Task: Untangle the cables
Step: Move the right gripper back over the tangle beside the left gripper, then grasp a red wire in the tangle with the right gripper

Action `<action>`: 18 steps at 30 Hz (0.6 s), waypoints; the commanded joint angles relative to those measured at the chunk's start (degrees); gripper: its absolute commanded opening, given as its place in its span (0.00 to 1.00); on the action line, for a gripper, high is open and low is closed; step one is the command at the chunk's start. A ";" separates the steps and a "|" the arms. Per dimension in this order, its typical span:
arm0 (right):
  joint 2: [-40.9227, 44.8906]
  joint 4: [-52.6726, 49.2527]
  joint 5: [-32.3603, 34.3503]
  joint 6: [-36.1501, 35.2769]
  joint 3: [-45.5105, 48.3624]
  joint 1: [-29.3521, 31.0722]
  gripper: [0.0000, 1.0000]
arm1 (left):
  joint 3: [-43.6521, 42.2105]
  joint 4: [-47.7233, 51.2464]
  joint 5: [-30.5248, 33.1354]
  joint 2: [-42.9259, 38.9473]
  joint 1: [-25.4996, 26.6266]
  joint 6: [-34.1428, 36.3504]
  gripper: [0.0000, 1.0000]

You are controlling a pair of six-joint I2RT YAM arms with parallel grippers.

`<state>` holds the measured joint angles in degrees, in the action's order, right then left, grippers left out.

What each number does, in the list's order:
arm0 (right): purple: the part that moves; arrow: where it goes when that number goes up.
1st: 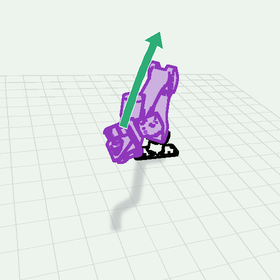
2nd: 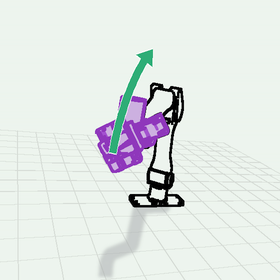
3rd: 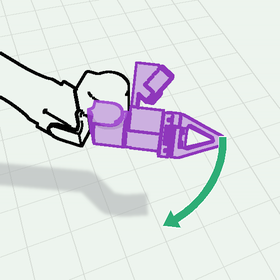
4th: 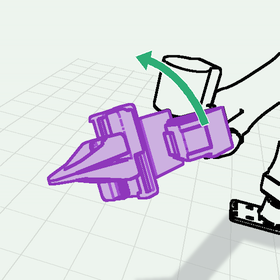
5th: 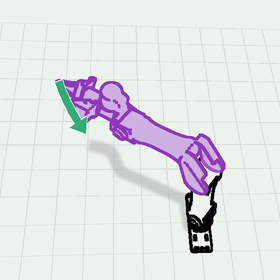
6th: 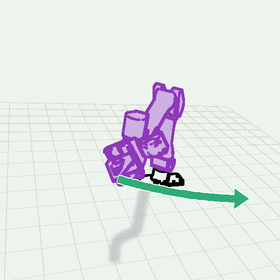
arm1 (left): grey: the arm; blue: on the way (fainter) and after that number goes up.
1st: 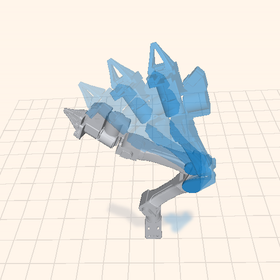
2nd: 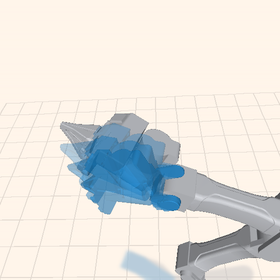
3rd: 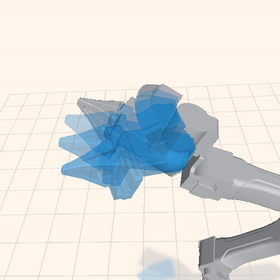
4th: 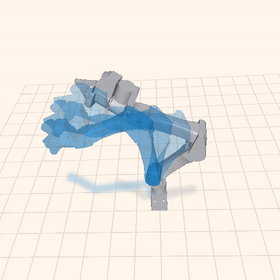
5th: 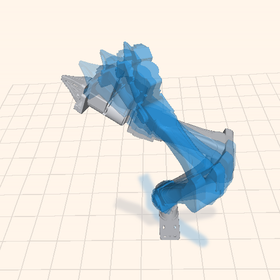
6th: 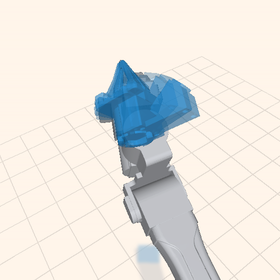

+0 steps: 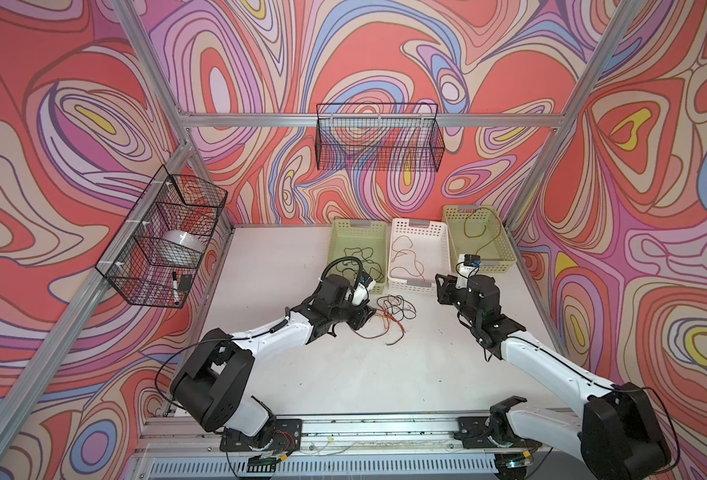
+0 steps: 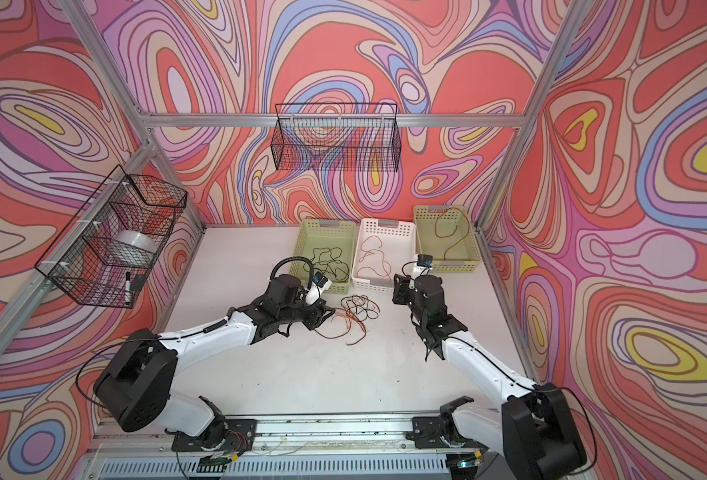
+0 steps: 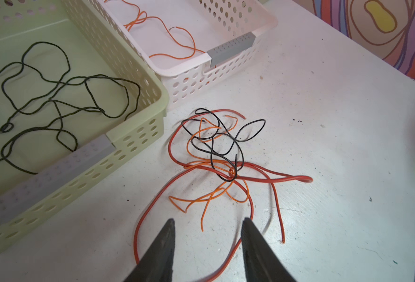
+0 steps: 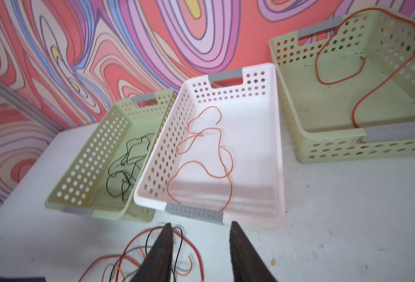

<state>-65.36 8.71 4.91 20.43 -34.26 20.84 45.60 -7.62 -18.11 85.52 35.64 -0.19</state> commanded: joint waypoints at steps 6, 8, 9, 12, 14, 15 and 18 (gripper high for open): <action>-3.44 -15.06 -2.46 -6.85 -4.45 15.76 0.55 | -2.30 -1.54 3.35 -5.57 -1.16 2.23 0.47; -6.28 -16.15 -3.95 -7.13 -5.92 18.28 0.56 | -3.20 -1.33 4.15 -7.02 -1.61 2.28 0.48; -7.55 -16.34 -4.67 -7.28 -6.51 19.08 0.56 | -3.53 -1.02 4.46 -7.56 -1.78 2.31 0.49; -10.96 -16.47 -4.63 -7.64 -7.64 20.46 0.57 | -4.02 0.50 4.84 -8.97 -1.89 3.15 0.50; -12.34 -16.54 -2.28 -7.17 -8.08 20.47 0.55 | -4.27 1.27 4.88 -9.72 -1.89 3.26 0.50; -12.75 -16.74 -1.58 -7.23 -8.34 20.47 0.54 | -4.37 1.38 4.73 -10.05 -1.89 3.29 0.50; -13.70 -17.83 -1.08 -7.98 -9.02 20.47 0.53 | -4.73 1.36 3.55 -10.85 -1.89 3.83 0.51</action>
<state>-78.50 -7.27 2.15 13.61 -41.36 41.19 41.67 -7.49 -14.06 76.01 33.98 2.11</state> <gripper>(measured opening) 0.531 0.505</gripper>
